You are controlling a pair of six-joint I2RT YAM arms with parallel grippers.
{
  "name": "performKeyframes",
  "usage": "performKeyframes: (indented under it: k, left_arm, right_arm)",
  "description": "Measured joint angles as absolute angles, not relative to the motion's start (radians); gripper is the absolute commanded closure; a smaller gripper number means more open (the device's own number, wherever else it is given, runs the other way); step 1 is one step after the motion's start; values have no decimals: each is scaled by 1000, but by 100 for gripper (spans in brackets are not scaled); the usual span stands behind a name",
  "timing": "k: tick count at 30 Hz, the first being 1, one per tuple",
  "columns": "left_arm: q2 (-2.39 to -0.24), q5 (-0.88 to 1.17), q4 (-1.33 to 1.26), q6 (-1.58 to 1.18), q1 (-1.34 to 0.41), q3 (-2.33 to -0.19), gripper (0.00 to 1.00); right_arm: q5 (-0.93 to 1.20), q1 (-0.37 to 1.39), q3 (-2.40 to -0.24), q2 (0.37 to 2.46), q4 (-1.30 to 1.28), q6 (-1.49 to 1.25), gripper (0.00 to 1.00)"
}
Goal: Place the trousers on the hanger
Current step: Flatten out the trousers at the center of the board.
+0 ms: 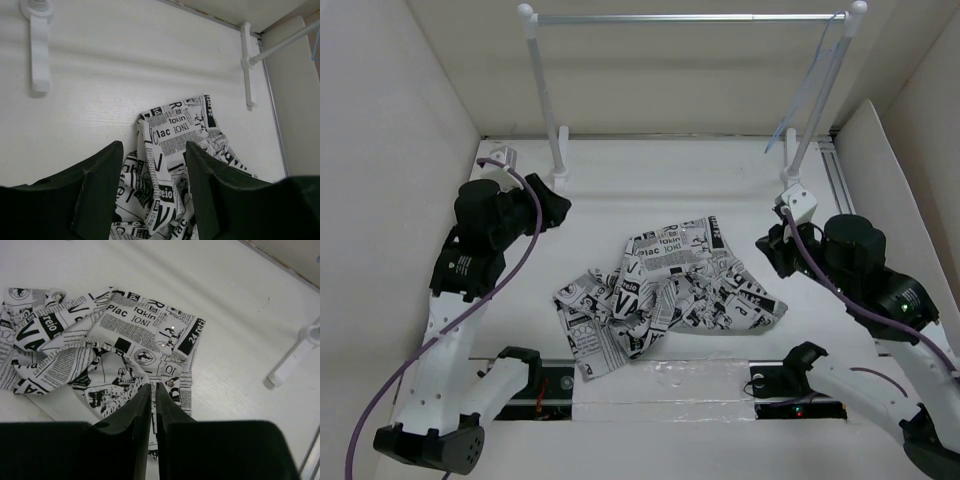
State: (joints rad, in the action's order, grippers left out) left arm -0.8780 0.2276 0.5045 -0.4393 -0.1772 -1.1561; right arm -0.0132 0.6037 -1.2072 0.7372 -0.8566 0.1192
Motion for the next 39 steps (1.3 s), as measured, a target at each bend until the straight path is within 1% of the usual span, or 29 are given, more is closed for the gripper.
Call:
performKeyframes:
  k: [1,2,3,6,10,11,12,13,14,15,16,17,18,19,22,23,24,25,27,29,33,35,36,38,39]
  left_arm:
    - [-880,224,505,-442,-177,-1156,58]
    - [-883,222,505,-442,-177,-1156,68]
    - [-889,216,506,-445,-177,-1156,74]
    - [-910,187,517,-445,-177,-1154,100]
    - [-942,143,551,-450,-177,-1114,100]
    - [-947,136,559,-451,-177,-1090,100]
    - [-953,134,564,-451,-177,-1060,98]
    - [-958,134,570,-451,-177,-1028,93]
    - [-966,135,577,-451,-177,-999,81]
    - [-978,140,582,-450,-177,-968,77]
    - [-990,148,583,-455,-177,-937,73]
    - [-1002,155,584,-456,-177,-910,66]
    - [-1014,160,586,-458,-177,-888,63]
    - [-1020,165,587,-461,-177,-871,61]
    - [-1046,138,580,-469,-216,-853,52]
    - [-1064,117,568,-472,-248,-855,45]
    - [-1093,87,565,-477,-291,-865,42]
    - [-1127,54,562,-490,-338,-878,40]
    - [-1195,17,538,-521,-413,-895,26]
    - [-1225,9,514,-555,-436,-888,19]
    - [-1210,34,438,-606,-378,-802,19]
    - [-1215,50,423,-621,-363,-768,19]
    - [-1220,60,416,-624,-367,-757,19]
    - [-1231,89,403,-627,-389,-749,20]
    - [-1239,105,391,-627,-397,-749,20]
  right_arm:
    - [-15,604,-1205,741,-855,118,97]
    - [-15,604,-1202,746,-852,121,100]
    - [-16,604,-1199,752,-851,121,100]
    - [-20,604,-1186,778,-838,127,100]
    - [-27,603,-1121,823,-776,129,100]
    - [-26,603,-1097,838,-756,128,96]
    - [-26,601,-1068,854,-728,127,89]
    - [-25,598,-1041,869,-699,124,73]
    - [-23,595,-1011,890,-669,119,65]
    - [-20,589,-980,919,-631,122,56]
    - [-14,580,-952,950,-593,119,41]
    - [0,569,-925,984,-554,116,35]
    - [17,554,-904,1024,-513,116,32]
    - [35,543,-891,1068,-480,116,25]
    - [60,523,-884,1208,-391,117,16]
    - [62,518,-884,1252,-361,117,15]
    - [68,509,-884,1292,-334,117,15]
    - [77,496,-884,1329,-307,116,14]
    - [87,460,-892,1398,-265,109,15]
    - [87,422,-904,1462,-226,96,15]
    - [84,378,-920,1575,-162,54,16]
    - [87,376,-920,1626,-140,39,19]
    - [88,379,-919,1649,-132,28,23]
    - [101,381,-919,1695,-104,0,51]
    - [114,381,-921,1705,-82,-2,71]
